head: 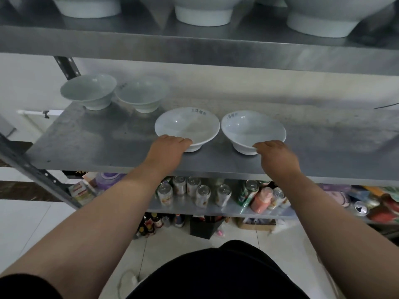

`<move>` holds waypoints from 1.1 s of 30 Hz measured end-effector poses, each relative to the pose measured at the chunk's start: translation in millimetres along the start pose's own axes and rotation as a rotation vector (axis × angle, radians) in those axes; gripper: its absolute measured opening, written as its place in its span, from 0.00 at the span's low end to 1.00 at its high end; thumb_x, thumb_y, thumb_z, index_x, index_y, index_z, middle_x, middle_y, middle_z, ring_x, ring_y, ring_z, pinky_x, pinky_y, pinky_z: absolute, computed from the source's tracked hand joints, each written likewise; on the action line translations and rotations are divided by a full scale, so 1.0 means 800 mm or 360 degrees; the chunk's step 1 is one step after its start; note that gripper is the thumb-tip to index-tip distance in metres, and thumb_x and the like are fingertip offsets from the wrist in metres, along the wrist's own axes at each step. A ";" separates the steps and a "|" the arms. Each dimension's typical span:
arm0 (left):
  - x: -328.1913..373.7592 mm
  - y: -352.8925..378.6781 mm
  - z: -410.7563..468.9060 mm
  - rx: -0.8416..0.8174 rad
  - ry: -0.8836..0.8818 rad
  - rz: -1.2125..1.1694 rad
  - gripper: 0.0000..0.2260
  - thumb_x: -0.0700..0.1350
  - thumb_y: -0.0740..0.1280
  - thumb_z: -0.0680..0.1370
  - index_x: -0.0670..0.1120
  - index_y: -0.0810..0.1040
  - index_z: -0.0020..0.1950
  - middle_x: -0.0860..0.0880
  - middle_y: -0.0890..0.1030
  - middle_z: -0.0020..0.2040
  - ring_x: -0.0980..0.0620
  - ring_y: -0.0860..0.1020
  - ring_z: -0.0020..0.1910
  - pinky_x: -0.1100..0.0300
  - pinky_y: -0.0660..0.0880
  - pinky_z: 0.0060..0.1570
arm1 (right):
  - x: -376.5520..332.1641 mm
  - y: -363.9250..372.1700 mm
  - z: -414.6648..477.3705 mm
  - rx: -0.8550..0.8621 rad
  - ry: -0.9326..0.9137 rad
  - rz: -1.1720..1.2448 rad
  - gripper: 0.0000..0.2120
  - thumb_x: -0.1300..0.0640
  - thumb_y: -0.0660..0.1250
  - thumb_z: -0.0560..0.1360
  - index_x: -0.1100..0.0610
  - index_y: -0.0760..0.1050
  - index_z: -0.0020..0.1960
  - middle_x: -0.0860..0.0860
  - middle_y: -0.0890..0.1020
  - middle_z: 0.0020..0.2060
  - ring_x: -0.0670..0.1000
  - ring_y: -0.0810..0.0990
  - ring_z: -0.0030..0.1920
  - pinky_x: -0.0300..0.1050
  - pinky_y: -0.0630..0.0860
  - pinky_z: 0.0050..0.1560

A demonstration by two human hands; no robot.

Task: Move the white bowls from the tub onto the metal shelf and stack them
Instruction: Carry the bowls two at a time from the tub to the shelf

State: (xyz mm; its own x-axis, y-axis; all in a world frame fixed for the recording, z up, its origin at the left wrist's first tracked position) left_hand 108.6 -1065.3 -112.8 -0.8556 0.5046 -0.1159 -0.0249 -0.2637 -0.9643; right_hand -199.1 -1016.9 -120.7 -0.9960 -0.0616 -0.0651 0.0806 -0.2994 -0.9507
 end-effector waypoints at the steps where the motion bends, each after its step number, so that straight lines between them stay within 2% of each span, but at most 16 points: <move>1: 0.003 0.005 0.013 -0.0039 -0.0006 0.0030 0.19 0.36 0.65 0.74 0.49 0.75 0.65 0.48 0.82 0.54 0.43 0.79 0.51 0.54 0.69 0.49 | 0.008 0.005 0.008 -0.0024 -0.0005 -0.0012 0.21 0.72 0.64 0.69 0.58 0.81 0.59 0.59 0.83 0.52 0.64 0.78 0.56 0.56 0.77 0.52; 4: 0.010 0.018 0.050 -0.0075 -0.0015 0.0074 0.19 0.37 0.63 0.75 0.49 0.72 0.66 0.48 0.80 0.57 0.43 0.78 0.55 0.52 0.69 0.56 | 0.029 0.018 0.031 -0.0068 -0.0021 -0.0030 0.21 0.70 0.62 0.72 0.57 0.79 0.62 0.57 0.82 0.56 0.63 0.76 0.60 0.54 0.74 0.58; 10: 0.013 0.039 0.109 -0.0055 -0.0056 0.0069 0.18 0.36 0.60 0.76 0.46 0.72 0.65 0.44 0.79 0.57 0.41 0.77 0.54 0.51 0.68 0.55 | 0.050 0.036 0.077 -0.0083 -0.0088 -0.0036 0.22 0.71 0.62 0.70 0.56 0.80 0.60 0.57 0.83 0.52 0.62 0.77 0.56 0.52 0.75 0.55; 14: 0.006 0.049 0.143 -0.0068 -0.0063 0.0091 0.16 0.37 0.60 0.76 0.43 0.73 0.64 0.41 0.79 0.57 0.38 0.77 0.55 0.50 0.68 0.55 | 0.051 0.041 0.108 -0.0086 -0.0123 -0.0058 0.23 0.70 0.61 0.70 0.56 0.79 0.61 0.57 0.83 0.53 0.63 0.78 0.56 0.52 0.75 0.56; 17: -0.001 0.058 0.168 -0.0145 -0.0088 0.0036 0.16 0.37 0.60 0.77 0.42 0.73 0.65 0.39 0.78 0.58 0.37 0.76 0.57 0.47 0.62 0.66 | 0.050 0.044 0.127 -0.0127 -0.0088 -0.0070 0.23 0.69 0.61 0.71 0.55 0.77 0.64 0.57 0.81 0.56 0.62 0.76 0.59 0.53 0.73 0.59; 20: -0.007 0.066 0.172 -0.0082 -0.0130 -0.0045 0.19 0.37 0.62 0.77 0.42 0.72 0.69 0.38 0.76 0.59 0.36 0.73 0.61 0.39 0.53 0.74 | 0.049 0.049 0.138 -0.0124 -0.0072 -0.0075 0.23 0.66 0.62 0.73 0.56 0.74 0.68 0.58 0.79 0.61 0.62 0.73 0.64 0.56 0.65 0.68; 22: -0.001 0.067 0.153 0.0120 -0.0089 -0.0080 0.23 0.41 0.65 0.75 0.42 0.70 0.71 0.38 0.76 0.61 0.34 0.72 0.63 0.34 0.55 0.72 | 0.046 0.055 0.129 -0.0041 -0.0045 -0.0056 0.26 0.59 0.65 0.76 0.57 0.67 0.74 0.58 0.74 0.67 0.62 0.67 0.71 0.62 0.58 0.73; 24: 0.010 0.071 0.125 0.0157 -0.0078 -0.0055 0.29 0.47 0.65 0.76 0.44 0.63 0.76 0.40 0.70 0.70 0.34 0.65 0.71 0.36 0.57 0.73 | 0.040 0.062 0.111 -0.0037 -0.0052 -0.0069 0.32 0.52 0.65 0.77 0.55 0.57 0.78 0.60 0.66 0.73 0.64 0.59 0.76 0.65 0.55 0.73; 26: 0.017 0.080 0.103 0.0056 -0.0084 -0.0018 0.34 0.50 0.63 0.77 0.47 0.52 0.80 0.41 0.58 0.78 0.35 0.53 0.77 0.38 0.54 0.74 | 0.037 0.069 0.095 -0.0131 -0.0052 -0.0093 0.36 0.49 0.62 0.78 0.51 0.49 0.80 0.61 0.56 0.78 0.66 0.50 0.78 0.64 0.52 0.75; 28: 0.016 0.087 0.097 -0.0015 -0.0111 -0.0023 0.37 0.52 0.62 0.77 0.48 0.45 0.81 0.42 0.48 0.81 0.36 0.44 0.78 0.39 0.52 0.75 | 0.036 0.073 0.090 -0.0186 -0.0024 -0.0068 0.38 0.48 0.61 0.78 0.50 0.43 0.80 0.61 0.49 0.79 0.66 0.43 0.78 0.63 0.48 0.76; 33: 0.008 0.084 0.122 -0.0129 -0.0109 -0.0113 0.37 0.51 0.60 0.78 0.50 0.40 0.80 0.46 0.42 0.81 0.39 0.39 0.78 0.43 0.47 0.77 | 0.033 0.073 0.107 -0.0208 -0.0002 -0.0074 0.39 0.47 0.60 0.78 0.50 0.39 0.80 0.62 0.43 0.79 0.66 0.39 0.77 0.61 0.46 0.77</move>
State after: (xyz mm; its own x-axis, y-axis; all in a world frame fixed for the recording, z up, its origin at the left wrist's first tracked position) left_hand 51.2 -1160.1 -155.3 -0.8864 0.4618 -0.0326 -0.0473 -0.1604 -0.9859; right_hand -217.4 -1117.7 -151.9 -0.9985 -0.0519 -0.0197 0.0286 -0.1755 -0.9841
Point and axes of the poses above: each hand's wrist, its own z-axis towards the middle knuckle, its own y-axis out of the palm, x = y × z, the point moved 2 cm from there along z, towards the middle knuckle
